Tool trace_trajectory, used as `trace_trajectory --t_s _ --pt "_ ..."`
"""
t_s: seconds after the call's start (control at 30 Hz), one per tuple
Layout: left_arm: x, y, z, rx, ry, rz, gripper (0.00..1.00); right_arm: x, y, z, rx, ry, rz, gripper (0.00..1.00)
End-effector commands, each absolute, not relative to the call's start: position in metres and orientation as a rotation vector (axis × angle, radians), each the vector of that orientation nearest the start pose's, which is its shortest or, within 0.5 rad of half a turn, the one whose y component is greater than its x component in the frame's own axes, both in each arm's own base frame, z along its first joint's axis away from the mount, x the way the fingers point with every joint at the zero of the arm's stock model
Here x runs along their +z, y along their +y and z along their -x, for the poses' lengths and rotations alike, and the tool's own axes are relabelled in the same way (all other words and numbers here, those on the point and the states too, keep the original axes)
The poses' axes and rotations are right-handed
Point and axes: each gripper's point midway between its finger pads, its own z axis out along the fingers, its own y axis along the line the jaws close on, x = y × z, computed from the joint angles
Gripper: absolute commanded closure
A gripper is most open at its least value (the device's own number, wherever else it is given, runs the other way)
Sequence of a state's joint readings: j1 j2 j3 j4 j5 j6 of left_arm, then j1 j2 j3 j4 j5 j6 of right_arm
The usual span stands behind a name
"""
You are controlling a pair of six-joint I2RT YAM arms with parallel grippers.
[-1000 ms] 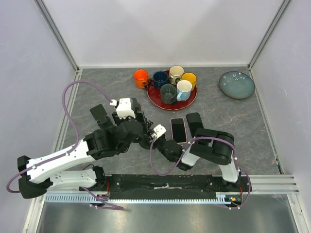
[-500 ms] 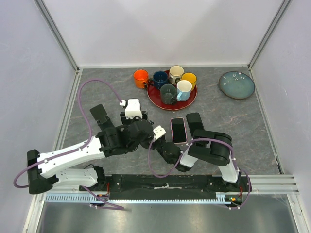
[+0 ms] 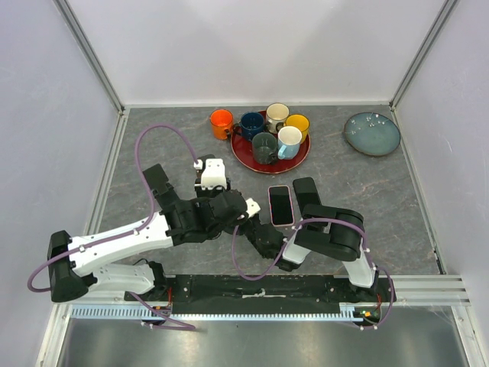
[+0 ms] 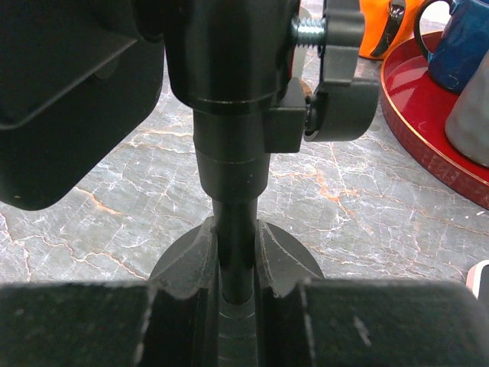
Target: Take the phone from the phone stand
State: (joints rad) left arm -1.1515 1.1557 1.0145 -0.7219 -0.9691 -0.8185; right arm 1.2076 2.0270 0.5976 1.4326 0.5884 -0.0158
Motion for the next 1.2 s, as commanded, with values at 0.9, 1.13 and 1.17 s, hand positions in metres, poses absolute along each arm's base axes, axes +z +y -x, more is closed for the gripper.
trace_trajectory --t_s 0.9,1.13,1.17 --pt "0.258 -0.154 -0.240 -0.090 1.908 0.052 0.98 0.041 0.380 -0.266 0.540 1.623 0.550 1.00" --pt "0.276 -0.138 -0.236 -0.165 1.878 0.034 0.98 0.027 0.379 -0.273 0.550 1.673 0.543 1.00" --pt "0.277 -0.137 -0.235 -0.168 1.878 0.024 0.98 0.025 0.378 -0.273 0.544 1.682 0.546 1.00"
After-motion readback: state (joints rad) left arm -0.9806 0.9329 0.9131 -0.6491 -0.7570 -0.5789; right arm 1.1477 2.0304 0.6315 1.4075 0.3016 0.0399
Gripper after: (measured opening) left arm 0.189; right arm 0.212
